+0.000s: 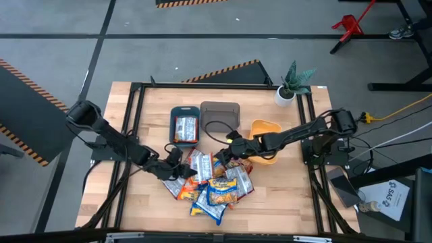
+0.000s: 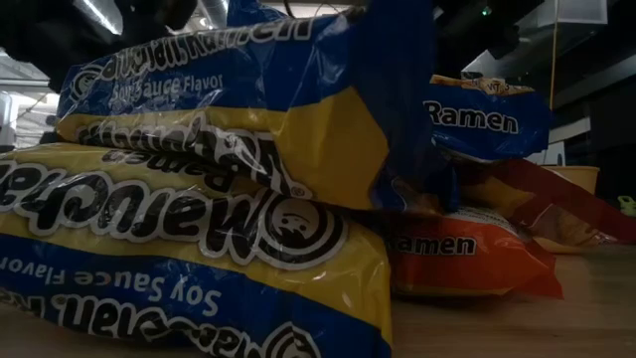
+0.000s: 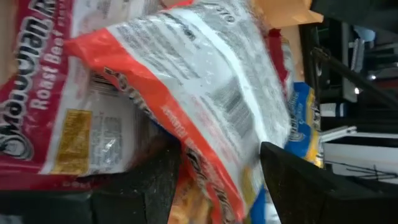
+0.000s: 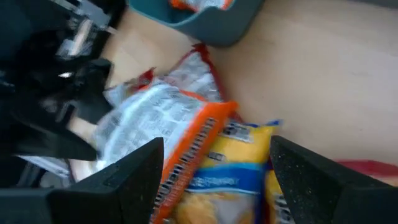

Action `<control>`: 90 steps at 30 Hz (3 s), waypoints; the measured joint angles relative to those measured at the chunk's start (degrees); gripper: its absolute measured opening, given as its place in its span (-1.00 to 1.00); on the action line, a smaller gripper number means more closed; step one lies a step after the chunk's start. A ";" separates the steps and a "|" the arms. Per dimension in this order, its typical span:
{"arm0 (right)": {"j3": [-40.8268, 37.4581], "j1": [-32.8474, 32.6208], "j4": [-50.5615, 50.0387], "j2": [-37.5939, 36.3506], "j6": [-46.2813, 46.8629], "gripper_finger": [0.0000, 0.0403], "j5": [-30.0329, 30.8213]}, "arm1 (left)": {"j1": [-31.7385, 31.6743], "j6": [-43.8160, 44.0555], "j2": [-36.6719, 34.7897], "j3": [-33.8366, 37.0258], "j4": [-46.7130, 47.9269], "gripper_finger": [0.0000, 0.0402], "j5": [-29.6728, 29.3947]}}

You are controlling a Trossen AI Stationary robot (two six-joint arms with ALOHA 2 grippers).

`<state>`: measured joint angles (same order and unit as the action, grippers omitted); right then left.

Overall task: Sort Maruchan noodles
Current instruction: Put the orange noodle pack into the blue bin

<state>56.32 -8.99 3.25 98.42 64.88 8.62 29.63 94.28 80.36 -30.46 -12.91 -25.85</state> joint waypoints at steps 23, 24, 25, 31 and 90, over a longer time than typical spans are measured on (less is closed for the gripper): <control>0.00 0.00 1.28 1.23 -2.23 0.39 -2.16 | -4.35 -1.88 3.48 -0.02 -6.16 -0.08 -1.46; 0.00 0.00 1.31 1.24 -2.27 0.39 -2.16 | -4.61 -1.88 3.48 0.00 -6.01 -0.09 -1.49; 0.00 0.00 1.31 1.24 -2.29 0.39 -2.12 | -4.91 -1.88 3.48 0.00 -6.10 -0.08 -1.63; 0.00 0.00 1.39 1.23 -2.34 0.39 -1.67 | -6.05 -1.90 3.48 0.00 -6.16 -0.07 -1.55; 3.69 1.38 3.84 2.32 -9.78 0.39 -9.79 | -7.62 -1.40 4.77 -0.02 -14.76 -0.52 1.16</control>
<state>60.01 -7.62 7.09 100.74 55.10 -1.17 22.01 92.88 85.12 -30.48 -27.68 -24.69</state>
